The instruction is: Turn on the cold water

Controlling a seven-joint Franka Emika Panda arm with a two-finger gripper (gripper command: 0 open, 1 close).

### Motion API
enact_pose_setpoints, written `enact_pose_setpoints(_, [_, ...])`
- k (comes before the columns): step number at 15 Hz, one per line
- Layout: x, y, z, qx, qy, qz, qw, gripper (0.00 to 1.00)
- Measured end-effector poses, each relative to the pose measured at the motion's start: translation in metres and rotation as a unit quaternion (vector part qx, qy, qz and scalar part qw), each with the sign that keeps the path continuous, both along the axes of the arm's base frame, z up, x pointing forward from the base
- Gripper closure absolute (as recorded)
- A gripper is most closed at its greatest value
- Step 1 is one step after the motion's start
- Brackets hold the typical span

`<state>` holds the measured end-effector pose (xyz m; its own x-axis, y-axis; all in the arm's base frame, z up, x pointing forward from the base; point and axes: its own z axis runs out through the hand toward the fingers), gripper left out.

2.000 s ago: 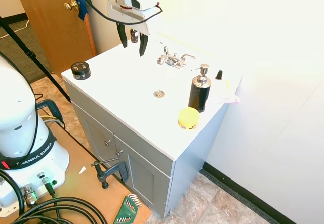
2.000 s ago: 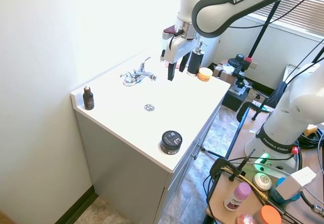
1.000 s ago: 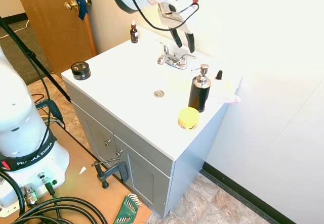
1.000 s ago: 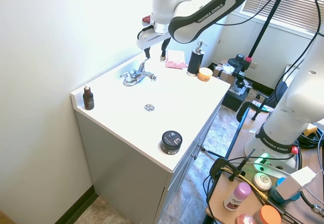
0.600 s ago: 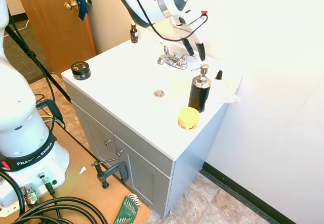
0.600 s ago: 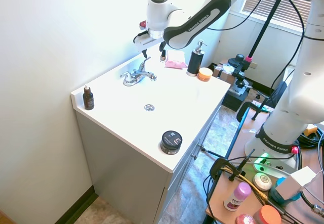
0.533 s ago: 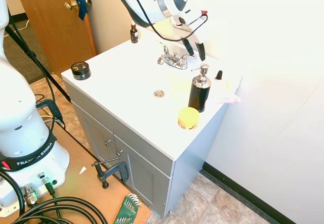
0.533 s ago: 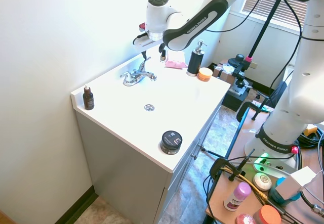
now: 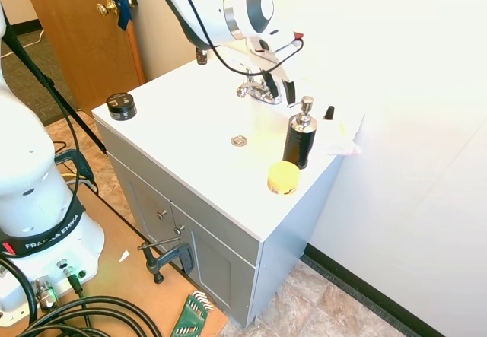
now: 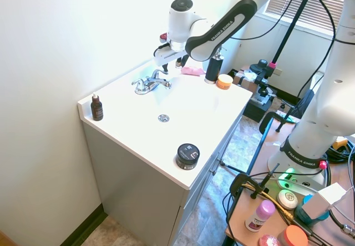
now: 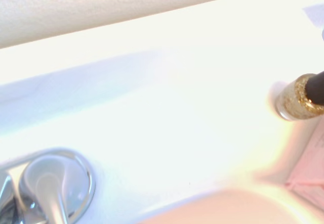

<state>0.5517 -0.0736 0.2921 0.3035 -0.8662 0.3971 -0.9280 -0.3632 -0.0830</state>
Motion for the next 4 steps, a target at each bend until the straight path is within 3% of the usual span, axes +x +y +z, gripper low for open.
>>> enact_pose_setpoints(4, [-0.046, 0.016, 0.024, 0.061, 0.024, 0.03, 0.9974, 0.0])
